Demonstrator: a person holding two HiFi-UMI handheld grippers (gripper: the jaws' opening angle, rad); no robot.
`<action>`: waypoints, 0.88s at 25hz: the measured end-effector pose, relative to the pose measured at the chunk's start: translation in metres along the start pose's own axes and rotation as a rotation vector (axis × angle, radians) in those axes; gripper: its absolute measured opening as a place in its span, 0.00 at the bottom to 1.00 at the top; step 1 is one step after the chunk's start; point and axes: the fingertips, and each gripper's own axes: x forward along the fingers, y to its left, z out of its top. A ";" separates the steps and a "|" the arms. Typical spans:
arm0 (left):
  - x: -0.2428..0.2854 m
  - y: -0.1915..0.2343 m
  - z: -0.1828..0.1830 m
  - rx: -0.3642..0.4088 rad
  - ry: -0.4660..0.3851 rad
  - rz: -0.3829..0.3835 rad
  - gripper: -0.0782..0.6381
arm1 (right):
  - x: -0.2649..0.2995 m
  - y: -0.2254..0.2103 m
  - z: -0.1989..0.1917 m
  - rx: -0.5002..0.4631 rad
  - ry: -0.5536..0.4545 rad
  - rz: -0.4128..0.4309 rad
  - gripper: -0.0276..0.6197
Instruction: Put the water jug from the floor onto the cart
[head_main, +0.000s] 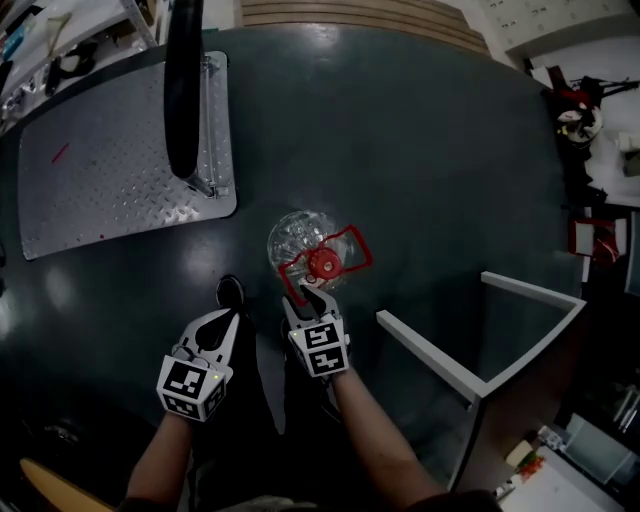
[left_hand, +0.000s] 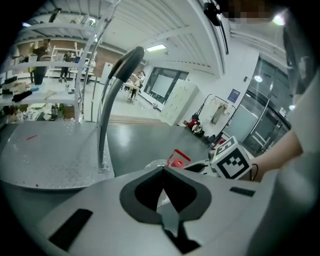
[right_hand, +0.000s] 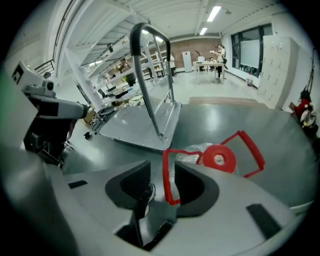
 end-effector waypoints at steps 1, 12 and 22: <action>0.005 0.004 -0.003 -0.002 0.002 0.001 0.12 | 0.009 -0.001 -0.005 -0.001 0.028 -0.004 0.24; 0.032 0.027 -0.029 -0.037 0.021 -0.007 0.12 | 0.055 -0.002 -0.028 -0.057 0.171 -0.044 0.23; 0.035 0.025 -0.037 -0.055 0.028 -0.011 0.12 | 0.049 -0.011 -0.021 -0.012 0.159 -0.032 0.08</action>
